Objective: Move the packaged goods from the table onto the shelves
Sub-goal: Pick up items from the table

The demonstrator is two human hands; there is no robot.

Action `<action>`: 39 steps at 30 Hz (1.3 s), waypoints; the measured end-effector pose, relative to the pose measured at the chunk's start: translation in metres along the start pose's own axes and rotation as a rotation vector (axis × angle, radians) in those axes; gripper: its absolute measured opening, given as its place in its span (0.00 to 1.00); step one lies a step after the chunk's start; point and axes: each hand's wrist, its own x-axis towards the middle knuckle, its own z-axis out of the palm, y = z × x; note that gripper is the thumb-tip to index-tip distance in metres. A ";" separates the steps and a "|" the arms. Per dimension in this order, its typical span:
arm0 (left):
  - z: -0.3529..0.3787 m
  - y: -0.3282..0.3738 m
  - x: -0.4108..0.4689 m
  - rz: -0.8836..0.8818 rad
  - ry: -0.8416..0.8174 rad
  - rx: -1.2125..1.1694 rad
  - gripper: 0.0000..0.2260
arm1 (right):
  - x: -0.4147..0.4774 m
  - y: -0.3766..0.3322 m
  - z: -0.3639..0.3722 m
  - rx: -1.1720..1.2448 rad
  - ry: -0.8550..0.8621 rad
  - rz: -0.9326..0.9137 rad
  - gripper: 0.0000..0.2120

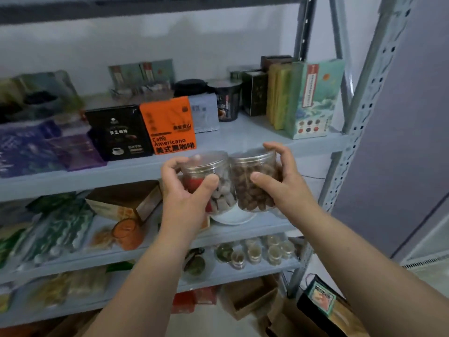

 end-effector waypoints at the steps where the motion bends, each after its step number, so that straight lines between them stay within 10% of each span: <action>1: 0.004 0.001 0.014 0.089 0.016 0.082 0.21 | 0.015 -0.001 0.001 0.003 0.035 -0.037 0.27; 5: 0.031 -0.017 0.070 0.584 0.034 0.354 0.24 | 0.075 -0.009 0.003 -0.052 0.243 -0.166 0.27; 11: 0.071 -0.040 0.138 0.798 -0.016 0.585 0.21 | 0.162 0.008 0.001 -0.221 0.385 -0.268 0.23; 17: 0.083 -0.068 0.177 0.784 0.068 1.055 0.26 | 0.193 0.053 -0.002 -0.636 0.265 -0.320 0.19; 26: 0.085 -0.066 0.185 0.698 0.075 1.079 0.31 | 0.224 0.060 0.005 -0.892 0.152 -0.329 0.37; 39: 0.087 -0.073 0.192 0.611 0.041 0.952 0.33 | 0.227 0.073 0.004 -1.106 0.376 -0.396 0.31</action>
